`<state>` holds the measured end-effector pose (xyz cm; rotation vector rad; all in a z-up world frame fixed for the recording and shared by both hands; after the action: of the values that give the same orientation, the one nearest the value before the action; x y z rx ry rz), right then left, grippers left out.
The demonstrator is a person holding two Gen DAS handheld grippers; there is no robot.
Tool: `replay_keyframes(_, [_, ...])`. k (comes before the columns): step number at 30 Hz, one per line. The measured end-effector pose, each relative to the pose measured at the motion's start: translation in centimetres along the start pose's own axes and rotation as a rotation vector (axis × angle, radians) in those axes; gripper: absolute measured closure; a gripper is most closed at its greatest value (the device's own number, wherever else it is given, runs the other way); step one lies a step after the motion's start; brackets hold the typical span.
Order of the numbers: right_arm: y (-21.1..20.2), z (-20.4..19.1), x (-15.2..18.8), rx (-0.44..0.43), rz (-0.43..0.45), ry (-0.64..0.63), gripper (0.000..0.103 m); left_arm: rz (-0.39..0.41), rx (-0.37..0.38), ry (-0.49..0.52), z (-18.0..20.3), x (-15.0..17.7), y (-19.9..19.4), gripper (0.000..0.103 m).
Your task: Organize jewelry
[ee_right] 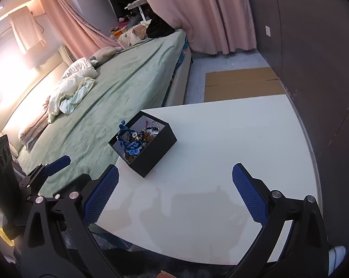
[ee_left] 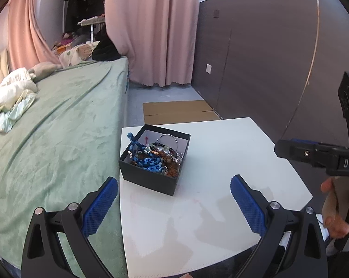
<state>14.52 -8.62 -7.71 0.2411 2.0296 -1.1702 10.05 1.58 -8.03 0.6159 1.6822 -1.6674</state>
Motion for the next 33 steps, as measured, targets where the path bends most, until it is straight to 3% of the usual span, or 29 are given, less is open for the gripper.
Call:
replay_keyframes(11, [-0.6,-0.4,1.3,0.012,-0.010,-0.067,0.005,0.038,0.013,-0.054,-1.6,0.0,-2.3,0.009])
replay_keyframes(33, [-0.4,-0.5,2.0,0.000,-0.016,-0.061,0.005,0.055,0.004,-0.086,-2.5,-0.4,-3.2,0.009])
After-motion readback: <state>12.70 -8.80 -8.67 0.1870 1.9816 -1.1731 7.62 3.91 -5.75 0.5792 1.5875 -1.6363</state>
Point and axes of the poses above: each gripper's, at about its wrist camera, not at the fingertips, and y roughly the way its jaws point, z to its right, x to its underside, the point moved 9 cm from there along y, roughly the way its jaws point, and after that the axes turned 2 degrees about -z, right-handed, at the moved point
